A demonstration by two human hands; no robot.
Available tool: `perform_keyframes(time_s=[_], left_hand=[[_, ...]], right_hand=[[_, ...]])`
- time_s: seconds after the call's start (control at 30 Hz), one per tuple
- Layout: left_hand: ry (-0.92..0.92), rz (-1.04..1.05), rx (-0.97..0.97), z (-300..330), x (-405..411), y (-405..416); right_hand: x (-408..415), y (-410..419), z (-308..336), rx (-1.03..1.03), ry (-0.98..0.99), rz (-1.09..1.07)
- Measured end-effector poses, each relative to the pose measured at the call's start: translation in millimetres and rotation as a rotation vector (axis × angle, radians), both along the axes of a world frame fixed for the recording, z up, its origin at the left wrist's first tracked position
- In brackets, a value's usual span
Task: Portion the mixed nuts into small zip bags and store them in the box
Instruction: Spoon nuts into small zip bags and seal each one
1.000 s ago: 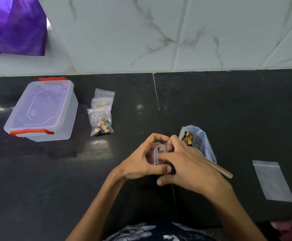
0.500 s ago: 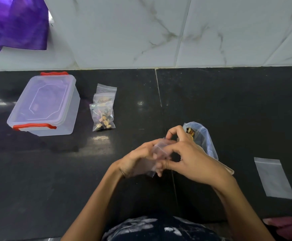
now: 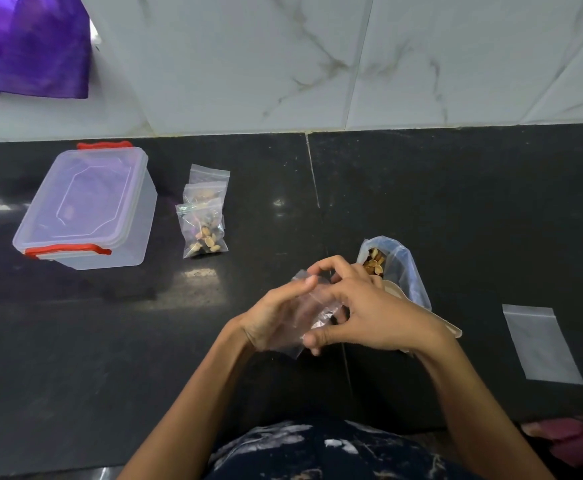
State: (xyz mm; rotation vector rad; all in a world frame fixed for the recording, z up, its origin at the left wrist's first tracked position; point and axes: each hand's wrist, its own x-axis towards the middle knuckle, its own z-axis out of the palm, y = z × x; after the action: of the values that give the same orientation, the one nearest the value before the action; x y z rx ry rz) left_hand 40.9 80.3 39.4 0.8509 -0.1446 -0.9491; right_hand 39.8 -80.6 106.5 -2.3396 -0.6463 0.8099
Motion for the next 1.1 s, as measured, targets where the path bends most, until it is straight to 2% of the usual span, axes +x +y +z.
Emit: perform_keyframes(time_s=[0.17,0.33,0.6,0.7,0.87,1.0,1.1], left_hand=[[0.039,-0.104,-0.015,3,-2,-1],[0.146,-0.128,-0.016,-1,-3,1],[0.155,-0.096,-0.061,-2,-4,0],[0.148,-0.168,-0.151,-3,-4,-1],[0.14,-0.21,-0.165,-7,-3,-1],[0.216,-0.128,-0.053,-6,-4,0],[0.191,-0.104,-0.044,-3,-3,-1]], right_hand=[[1,6,-7,-0.046,-0.037,-0.03],[1,5,-6,-0.032,0.045,-0.012],[0,1,-11,0.075,0.096,-0.056],[0,2,-13,0.027,0.1,-0.003],[-1,1,-13,0.084,0.143,-0.061],[-5,5,-14,0.048,0.105,-0.08],[-8,7,-8,0.04,0.095,-0.073]])
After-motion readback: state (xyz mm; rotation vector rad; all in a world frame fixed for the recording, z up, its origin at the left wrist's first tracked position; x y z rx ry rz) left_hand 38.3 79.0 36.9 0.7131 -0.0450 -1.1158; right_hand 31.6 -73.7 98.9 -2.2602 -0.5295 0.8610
